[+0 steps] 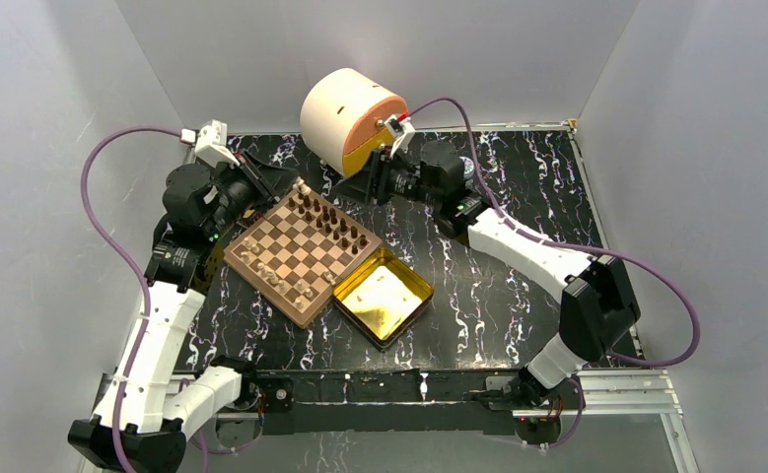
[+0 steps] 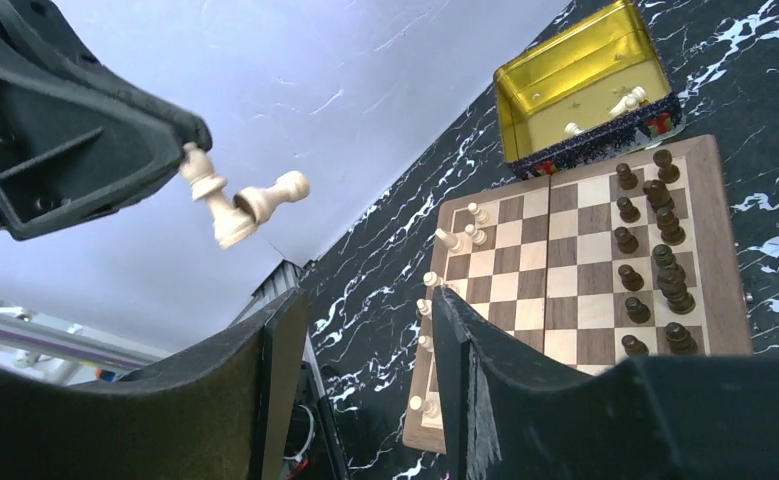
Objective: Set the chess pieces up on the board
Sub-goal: Place the chess piece on the chessboard.
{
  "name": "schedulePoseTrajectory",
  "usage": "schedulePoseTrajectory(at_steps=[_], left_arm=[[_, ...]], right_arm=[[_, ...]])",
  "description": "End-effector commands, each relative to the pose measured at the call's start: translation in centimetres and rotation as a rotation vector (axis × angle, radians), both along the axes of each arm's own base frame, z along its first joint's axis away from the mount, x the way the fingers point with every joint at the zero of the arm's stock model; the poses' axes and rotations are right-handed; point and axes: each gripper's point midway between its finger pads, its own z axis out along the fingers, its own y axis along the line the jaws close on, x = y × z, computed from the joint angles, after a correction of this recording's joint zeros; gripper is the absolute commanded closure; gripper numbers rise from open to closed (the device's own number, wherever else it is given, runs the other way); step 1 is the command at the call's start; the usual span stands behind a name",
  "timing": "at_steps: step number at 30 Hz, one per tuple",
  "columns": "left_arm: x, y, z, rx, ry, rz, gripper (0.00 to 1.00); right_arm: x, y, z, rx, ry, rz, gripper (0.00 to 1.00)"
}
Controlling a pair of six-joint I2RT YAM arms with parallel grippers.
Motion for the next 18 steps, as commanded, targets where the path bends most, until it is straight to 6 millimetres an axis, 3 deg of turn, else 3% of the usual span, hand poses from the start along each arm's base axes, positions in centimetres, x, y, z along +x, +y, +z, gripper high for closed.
schedulePoseTrajectory(at_steps=[1, 5, 6, 11, 18], left_arm=[[-0.9, -2.1, 2.9, -0.113, -0.074, -0.119, 1.0], [-0.6, -1.9, 2.9, -0.176, -0.035, -0.083, 1.0], [-0.6, -1.9, 2.9, -0.195, -0.02, -0.077, 1.0], [-0.8, -2.2, 3.5, -0.304, 0.034, -0.068, 1.0], [-1.3, -2.6, 4.5, -0.42, 0.078, -0.082, 1.0]], right_arm=[[-1.5, -0.3, 3.8, 0.114, -0.136, 0.104, 0.42], [-2.5, -1.2, 3.5, 0.139, -0.346, 0.126, 0.39], [-3.0, -1.6, 4.7, 0.201, -0.439, 0.118, 0.39], [-3.8, -3.2, 6.2, 0.309, -0.772, 0.025, 0.41], [-3.5, -1.9, 8.0, 0.282, -0.984, 0.014, 0.36]])
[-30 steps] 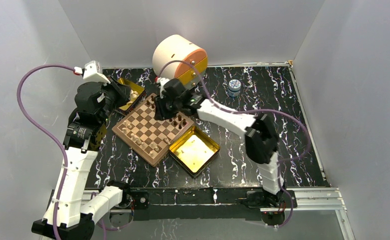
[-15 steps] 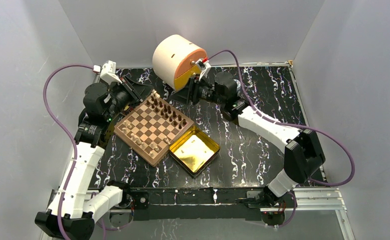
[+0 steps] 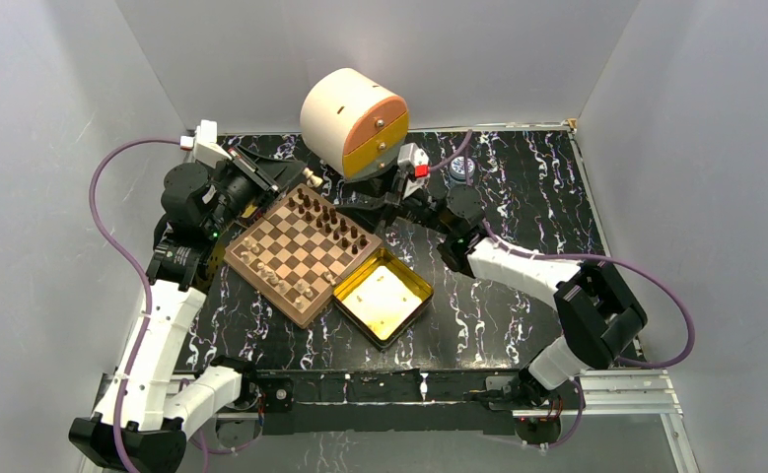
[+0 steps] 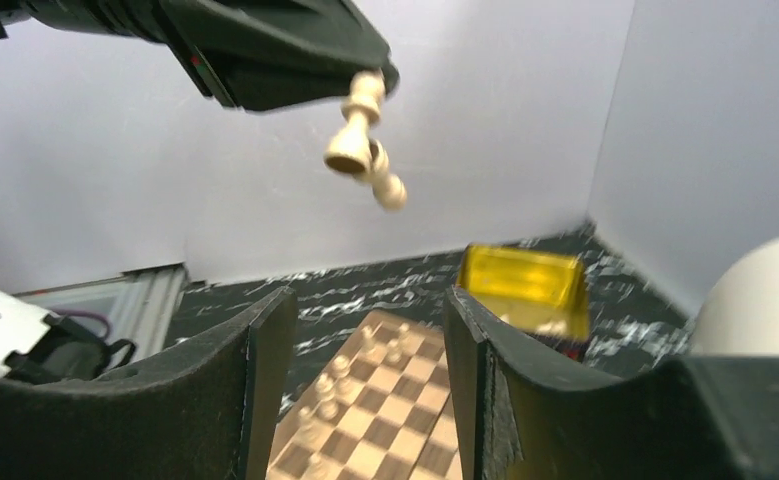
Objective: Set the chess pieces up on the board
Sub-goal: Place the chess piece on the chessboard.
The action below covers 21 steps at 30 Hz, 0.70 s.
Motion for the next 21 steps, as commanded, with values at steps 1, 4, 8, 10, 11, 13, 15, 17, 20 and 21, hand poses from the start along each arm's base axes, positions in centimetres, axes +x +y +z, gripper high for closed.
schedulePoseTrajectory(at_steps=[1, 4, 8, 10, 11, 13, 15, 17, 20, 21], left_arm=[[-1.0, -0.5, 2.7, -0.112, -0.025, -0.028, 1.0], [-1.1, -0.6, 3.1, -0.127, -0.027, -0.033, 1.0], [-1.3, -0.7, 3.0, -0.145, -0.014, -0.045, 1.0], [-1.4, -0.8, 3.0, -0.152, -0.01, -0.051, 1.0], [-1.4, -0.8, 3.1, -0.154, -0.009, -0.051, 1.0], [-1.5, -0.8, 3.2, -0.157, -0.012, -0.052, 1.0], [-1.6, -0.9, 3.4, -0.159, -0.013, -0.056, 1.0], [-1.6, -0.9, 3.5, -0.161, -0.013, -0.06, 1.0], [-1.6, -0.9, 3.4, -0.162, -0.011, -0.057, 1.0], [-1.6, -0.9, 3.4, -0.161, -0.01, -0.057, 1.0]], right_arm=[[-0.9, 0.3, 6.8, 0.131, -0.316, -0.036, 0.35], [-1.1, 1.5, 7.3, 0.136, -0.335, -0.021, 0.35], [-1.4, 3.0, 7.7, 0.143, -0.355, -0.02, 0.36], [-1.2, 3.5, 7.7, 0.142, -0.353, -0.028, 0.37], [-1.2, 3.8, 7.6, 0.138, -0.353, -0.028, 0.36], [-1.0, 4.3, 7.3, 0.129, -0.353, -0.035, 0.36], [-0.8, 4.5, 7.2, 0.13, -0.351, -0.046, 0.35], [-0.8, 4.6, 7.4, 0.138, -0.354, -0.05, 0.35], [-0.9, 4.7, 7.9, 0.155, -0.352, -0.054, 0.37], [-1.0, 4.8, 7.9, 0.159, -0.345, -0.054, 0.38]])
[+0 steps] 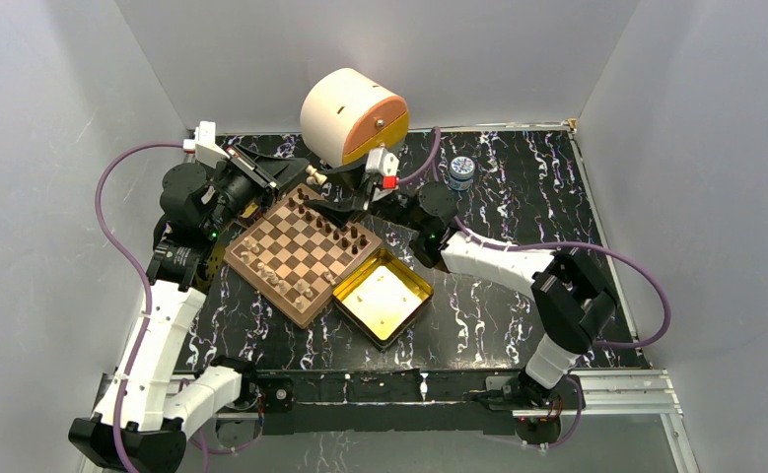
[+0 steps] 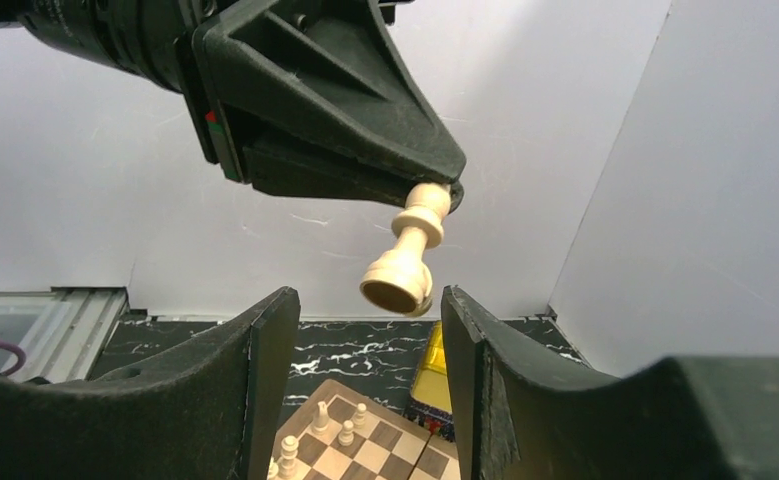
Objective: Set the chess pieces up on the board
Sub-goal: Place the chess piece on the chessboard.
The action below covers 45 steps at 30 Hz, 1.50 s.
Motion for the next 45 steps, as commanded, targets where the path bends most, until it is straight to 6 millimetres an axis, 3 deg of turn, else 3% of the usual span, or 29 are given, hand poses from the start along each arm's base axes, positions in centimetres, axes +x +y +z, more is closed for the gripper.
schedulePoseTrajectory(at_steps=[1, 8, 13, 17, 30, 33, 40, 45], left_arm=[[-1.0, -0.1, 2.0, -0.02, -0.065, -0.017, 1.0], [-1.0, 0.0, 2.1, -0.022, -0.068, -0.012, 1.0], [-0.9, 0.1, 1.8, -0.013, -0.058, -0.006, 1.0], [-0.8, 0.6, 1.5, 0.03, -0.071, 0.023, 1.0], [0.3, 3.5, 0.2, 0.371, -0.209, 0.142, 1.0], [0.8, 5.1, -2.8, 0.56, -0.208, 0.174, 1.0], [0.9, 9.0, -13.8, 0.914, -0.042, 0.184, 1.0], [0.5, 12.7, -18.2, 1.031, 0.09, 0.323, 1.0]], right_arm=[[0.0, -0.2, 4.3, 0.109, -0.061, -0.031, 0.38], [0.4, -0.3, 4.6, 0.165, 0.014, -0.052, 0.51], [0.5, -0.3, 4.3, 0.167, 0.042, -0.051, 0.81], [0.5, -0.6, 3.2, 0.15, 0.078, -0.06, 0.97], [-1.5, -1.9, -2.9, 0.005, 0.269, -0.013, 1.0], [-2.3, -2.6, -3.8, -0.046, 0.314, -0.01, 1.0], [-3.7, -5.1, -6.4, -0.166, 0.433, -0.057, 1.0], [-4.7, -6.8, -7.2, -0.188, 0.466, -0.081, 1.0]])
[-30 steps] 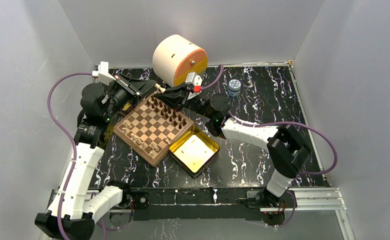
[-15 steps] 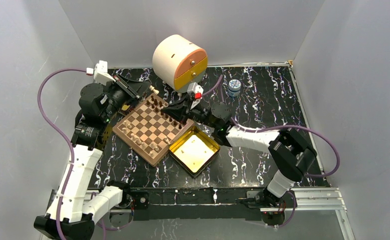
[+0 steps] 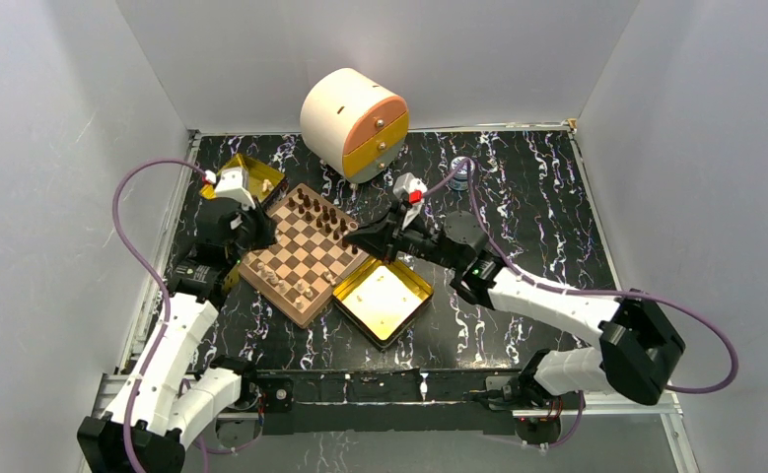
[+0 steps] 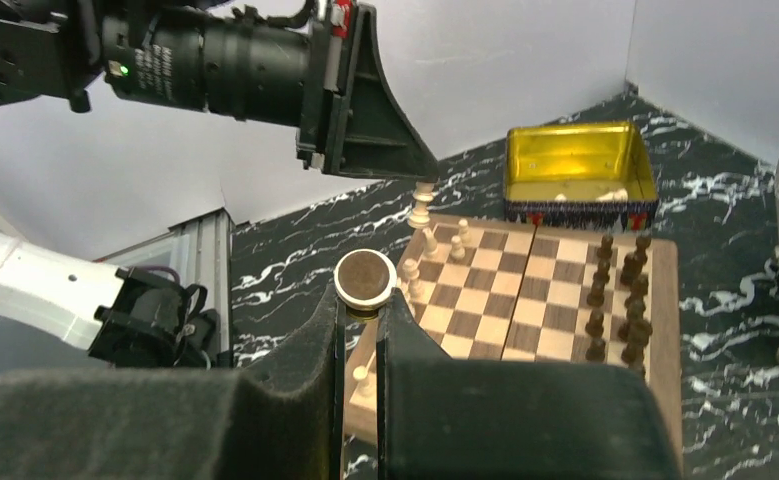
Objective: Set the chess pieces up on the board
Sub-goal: Place the chess piece on the chessboard.
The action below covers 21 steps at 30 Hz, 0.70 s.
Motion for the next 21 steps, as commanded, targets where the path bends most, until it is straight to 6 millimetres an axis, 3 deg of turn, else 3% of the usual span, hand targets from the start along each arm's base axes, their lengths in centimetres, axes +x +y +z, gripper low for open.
schedulePoseTrajectory(at_steps=[1, 4, 10, 19, 21], left_arm=[[-0.4, 4.7, -2.2, 0.179, 0.013, 0.181, 1.0], [-0.7, 5.2, -2.5, 0.183, 0.009, 0.209, 1.0], [-2.0, 3.6, -2.2, 0.128, -0.011, 0.115, 1.0], [-5.3, 2.4, -4.8, -0.011, -0.003, 0.09, 1.0], [-6.0, 3.0, -5.7, -0.012, 0.015, 0.124, 1.0]], right_arm=[[-0.8, -1.4, -0.6, -0.021, 0.043, -0.022, 1.0], [-1.3, -1.9, -1.1, -0.035, 0.059, -0.019, 1.0], [-1.9, -2.6, -2.2, -0.061, 0.075, -0.022, 1.0], [-2.4, -3.1, -3.4, -0.093, 0.09, -0.014, 1.0], [-2.5, -3.3, -3.6, -0.1, 0.087, -0.019, 1.0]])
